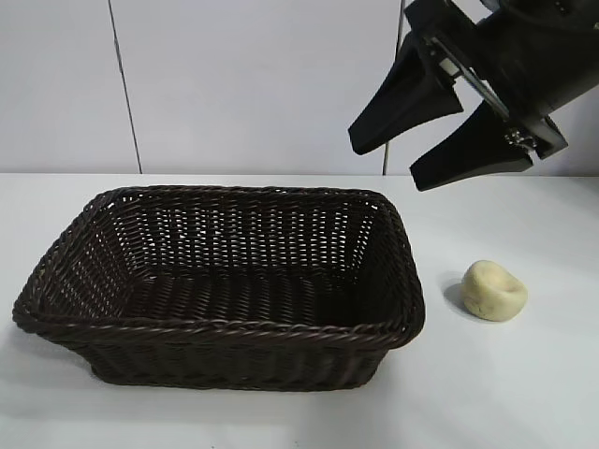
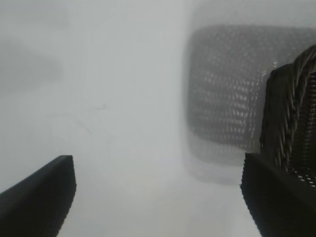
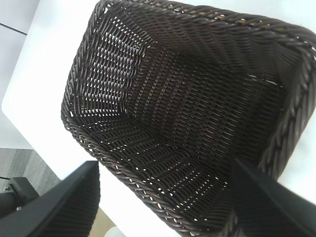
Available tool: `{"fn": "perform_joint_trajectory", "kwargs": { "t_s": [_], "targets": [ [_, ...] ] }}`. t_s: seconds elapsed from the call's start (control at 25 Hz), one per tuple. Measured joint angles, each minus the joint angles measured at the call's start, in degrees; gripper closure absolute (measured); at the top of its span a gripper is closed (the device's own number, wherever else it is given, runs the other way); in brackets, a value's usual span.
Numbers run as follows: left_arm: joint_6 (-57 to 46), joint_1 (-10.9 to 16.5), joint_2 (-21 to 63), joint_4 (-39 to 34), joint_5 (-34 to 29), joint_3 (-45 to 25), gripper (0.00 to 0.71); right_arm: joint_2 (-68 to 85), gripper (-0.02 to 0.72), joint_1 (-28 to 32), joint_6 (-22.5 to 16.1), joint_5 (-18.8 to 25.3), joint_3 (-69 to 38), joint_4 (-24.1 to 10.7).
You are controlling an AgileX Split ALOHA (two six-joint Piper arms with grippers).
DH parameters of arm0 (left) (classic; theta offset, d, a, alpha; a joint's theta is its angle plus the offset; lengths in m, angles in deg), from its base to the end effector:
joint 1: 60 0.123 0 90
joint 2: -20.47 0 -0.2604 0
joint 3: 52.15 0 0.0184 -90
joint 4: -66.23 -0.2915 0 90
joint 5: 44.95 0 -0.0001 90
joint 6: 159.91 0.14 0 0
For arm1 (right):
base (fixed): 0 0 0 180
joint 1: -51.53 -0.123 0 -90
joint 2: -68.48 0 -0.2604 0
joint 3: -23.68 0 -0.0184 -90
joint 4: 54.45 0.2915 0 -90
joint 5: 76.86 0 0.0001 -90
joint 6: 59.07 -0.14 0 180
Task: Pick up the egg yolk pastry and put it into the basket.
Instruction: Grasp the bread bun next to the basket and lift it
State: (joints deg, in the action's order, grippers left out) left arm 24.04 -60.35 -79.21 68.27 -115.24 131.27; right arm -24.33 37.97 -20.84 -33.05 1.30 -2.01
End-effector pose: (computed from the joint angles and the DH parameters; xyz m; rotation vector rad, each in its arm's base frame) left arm 0.3680 -0.0069 0.2301 0.0973 2.9040 -0.0400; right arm 0.3228 0.1569 0.1792 -0.4205 2.4845 0.8655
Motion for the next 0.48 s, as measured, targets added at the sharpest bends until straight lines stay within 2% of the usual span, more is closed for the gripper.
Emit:
{"fn": "perform_joint_trajectory", "kwargs": {
  "t_s": [0.48],
  "targets": [
    [0.00,0.00,34.68,0.00,-0.51,-24.63,0.052,0.00,0.175,0.00,0.00,0.00,0.00,-0.13]
  ]
}}
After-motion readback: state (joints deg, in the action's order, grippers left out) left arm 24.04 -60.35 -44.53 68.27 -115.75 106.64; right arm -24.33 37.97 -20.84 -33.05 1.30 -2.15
